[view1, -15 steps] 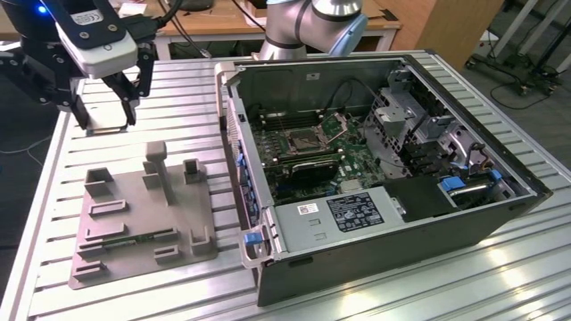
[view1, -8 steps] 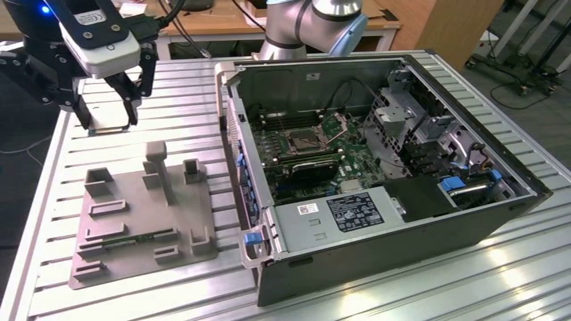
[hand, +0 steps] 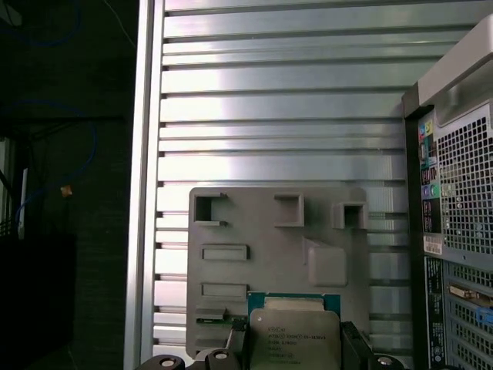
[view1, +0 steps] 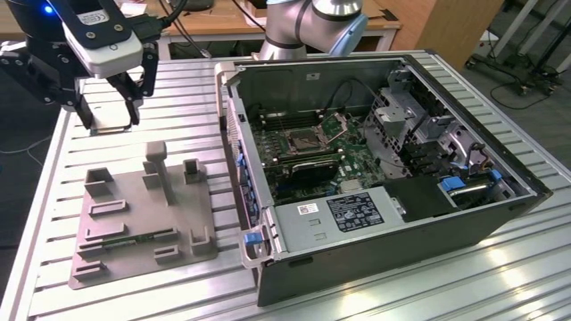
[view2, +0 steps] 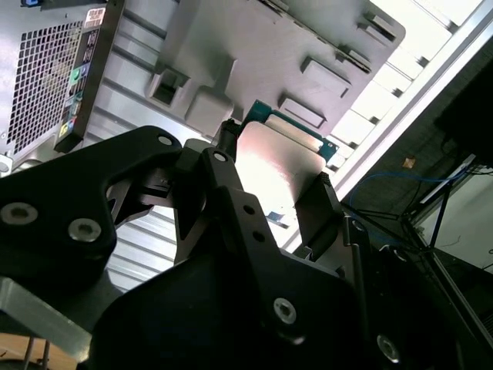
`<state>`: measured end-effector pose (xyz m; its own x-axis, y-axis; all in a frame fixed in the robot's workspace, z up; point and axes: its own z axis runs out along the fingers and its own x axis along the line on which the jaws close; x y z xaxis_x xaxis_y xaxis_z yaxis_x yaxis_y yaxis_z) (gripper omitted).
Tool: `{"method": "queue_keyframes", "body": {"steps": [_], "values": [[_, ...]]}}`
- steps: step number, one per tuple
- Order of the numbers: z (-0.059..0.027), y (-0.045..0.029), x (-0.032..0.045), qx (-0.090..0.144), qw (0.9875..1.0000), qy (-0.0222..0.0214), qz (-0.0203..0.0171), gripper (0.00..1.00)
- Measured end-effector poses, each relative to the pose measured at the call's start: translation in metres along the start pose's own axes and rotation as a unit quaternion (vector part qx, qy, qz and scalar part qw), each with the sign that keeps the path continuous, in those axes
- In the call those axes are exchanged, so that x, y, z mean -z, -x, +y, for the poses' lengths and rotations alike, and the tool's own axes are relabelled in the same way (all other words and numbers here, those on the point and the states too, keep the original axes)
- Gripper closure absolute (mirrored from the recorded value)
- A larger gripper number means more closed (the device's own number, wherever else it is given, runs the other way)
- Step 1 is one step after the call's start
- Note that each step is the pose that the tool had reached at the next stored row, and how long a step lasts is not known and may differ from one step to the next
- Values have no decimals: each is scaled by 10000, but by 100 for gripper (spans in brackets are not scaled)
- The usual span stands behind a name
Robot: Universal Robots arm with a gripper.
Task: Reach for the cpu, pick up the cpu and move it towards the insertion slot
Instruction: 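Pick up the cpu and move it towards the insertion slot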
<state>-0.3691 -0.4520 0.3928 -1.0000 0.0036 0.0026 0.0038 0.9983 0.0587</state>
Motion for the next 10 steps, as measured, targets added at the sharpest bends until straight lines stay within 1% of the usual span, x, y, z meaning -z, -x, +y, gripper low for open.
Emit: {"method": "queue_keyframes", "body": {"steps": [10], "values": [[0, 23, -1, 1, 10000, 0, 0, 45]]}}
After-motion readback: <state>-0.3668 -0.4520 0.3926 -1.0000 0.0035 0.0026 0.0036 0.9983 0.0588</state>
